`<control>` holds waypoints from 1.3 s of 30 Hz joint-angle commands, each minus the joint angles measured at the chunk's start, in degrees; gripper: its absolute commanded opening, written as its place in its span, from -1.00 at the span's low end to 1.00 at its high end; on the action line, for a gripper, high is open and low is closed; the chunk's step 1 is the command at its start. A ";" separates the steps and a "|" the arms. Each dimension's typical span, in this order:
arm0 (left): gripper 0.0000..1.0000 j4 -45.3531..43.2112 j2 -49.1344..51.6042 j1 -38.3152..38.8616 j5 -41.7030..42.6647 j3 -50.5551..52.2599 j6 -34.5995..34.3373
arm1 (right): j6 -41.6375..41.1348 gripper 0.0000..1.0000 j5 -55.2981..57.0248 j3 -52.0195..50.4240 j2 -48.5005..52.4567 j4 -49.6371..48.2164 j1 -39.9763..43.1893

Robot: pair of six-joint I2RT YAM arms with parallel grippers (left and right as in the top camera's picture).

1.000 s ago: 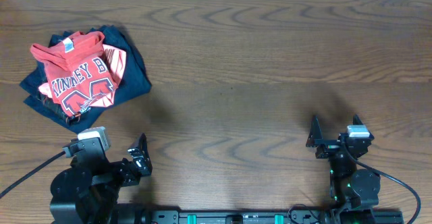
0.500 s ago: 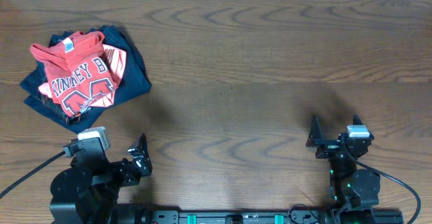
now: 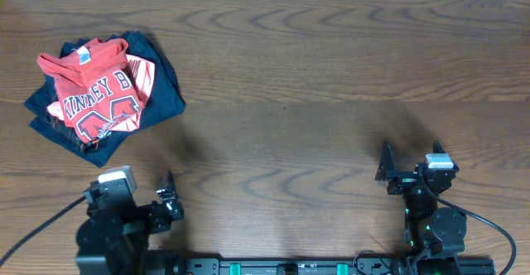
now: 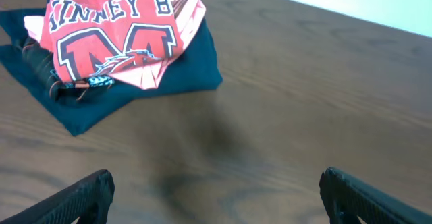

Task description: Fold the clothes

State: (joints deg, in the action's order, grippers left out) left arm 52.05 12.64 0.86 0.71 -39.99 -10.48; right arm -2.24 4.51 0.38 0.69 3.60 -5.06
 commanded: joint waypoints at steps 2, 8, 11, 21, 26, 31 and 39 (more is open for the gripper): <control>0.96 -7.74 -6.36 0.20 -1.42 10.21 0.76 | 1.03 0.99 -0.04 -0.07 -0.20 0.24 -0.90; 0.96 -20.15 -12.46 0.20 -1.14 20.70 0.76 | 1.05 0.99 -0.04 -0.07 -0.20 0.24 -0.92; 0.96 -27.63 -12.52 0.26 -0.87 25.05 0.79 | 1.03 0.98 -0.04 -0.07 -0.20 0.24 -0.90; 0.96 -52.98 -12.55 0.20 -1.11 39.65 0.76 | 1.05 0.99 -0.04 -0.07 -0.17 0.24 -0.90; 0.96 -49.46 -12.46 0.20 -0.98 39.76 0.76 | 1.03 0.98 -0.04 -0.07 -0.17 0.24 -0.90; 0.96 -47.98 -12.13 0.20 -0.98 39.76 0.76 | 1.03 0.99 -0.04 -0.07 -0.17 0.24 -0.90; 0.96 -47.98 -12.02 0.20 -0.98 39.76 0.76 | 1.05 0.99 -0.04 -0.07 -0.17 0.24 -0.90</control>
State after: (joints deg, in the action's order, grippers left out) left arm 1.52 0.60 0.89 0.51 -1.10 -10.46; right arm -2.24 4.51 0.38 0.69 3.62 -5.06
